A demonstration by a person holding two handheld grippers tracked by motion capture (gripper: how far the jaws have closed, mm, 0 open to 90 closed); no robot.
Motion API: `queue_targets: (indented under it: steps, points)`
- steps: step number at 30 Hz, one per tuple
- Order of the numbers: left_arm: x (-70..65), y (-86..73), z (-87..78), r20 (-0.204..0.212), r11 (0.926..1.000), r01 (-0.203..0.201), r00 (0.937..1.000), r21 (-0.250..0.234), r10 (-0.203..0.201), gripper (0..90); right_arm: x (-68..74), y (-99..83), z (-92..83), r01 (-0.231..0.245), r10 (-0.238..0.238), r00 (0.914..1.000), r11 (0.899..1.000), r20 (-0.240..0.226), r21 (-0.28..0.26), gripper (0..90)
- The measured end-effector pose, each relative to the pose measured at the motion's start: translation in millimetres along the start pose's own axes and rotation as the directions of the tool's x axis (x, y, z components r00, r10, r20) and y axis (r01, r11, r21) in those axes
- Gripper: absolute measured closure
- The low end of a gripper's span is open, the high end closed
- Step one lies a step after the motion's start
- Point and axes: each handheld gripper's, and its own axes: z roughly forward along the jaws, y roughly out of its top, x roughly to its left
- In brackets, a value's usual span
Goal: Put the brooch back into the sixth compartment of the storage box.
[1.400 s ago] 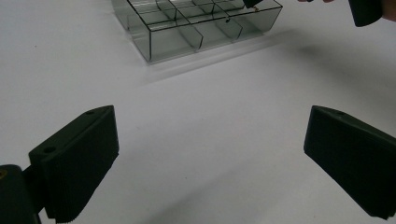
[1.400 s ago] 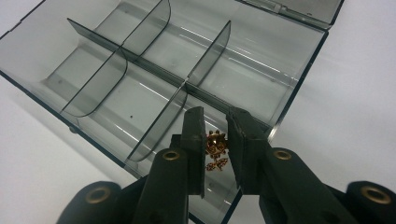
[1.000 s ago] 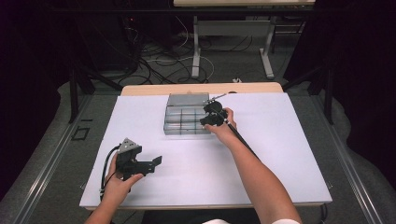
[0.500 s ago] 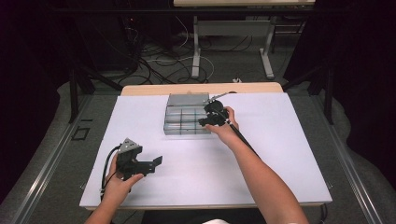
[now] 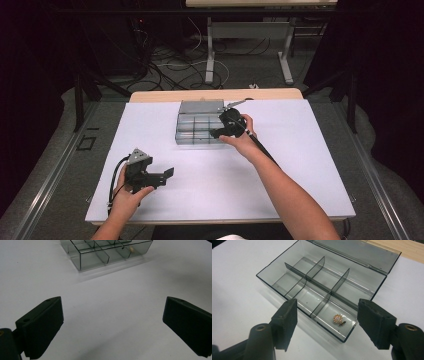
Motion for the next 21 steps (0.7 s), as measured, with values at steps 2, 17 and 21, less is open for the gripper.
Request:
queue_targets:
  steps: [2, 17, 21]
  points:
    - [0.0, 0.0, 0.0, 0.0, 1.0, 0.0, 1.0, 0.0, 0.0, 3.5, 1.0, -1.2, -3.6, -0.008, 0.009, 0.9999, 1.0, -0.015, 0.003, 29.8]
    - [-0.7, 0.2, 0.4, 0.0, 1.0, -0.002, 1.0, 0.003, 0.002, 3.5, 0.8, -22.9, -34.1, 0.007, -0.007, 1.0, 1.0, 0.002, -0.024, 15.0]
    - [0.0, 0.3, -0.3, 0.003, 0.9999, -0.001, 1.0, 0.01, 0.001, 3.5, 0.5, -31.6, -41.8, 0.035, -0.035, 0.9993, 0.999, 0.015, -0.032, 14.0]
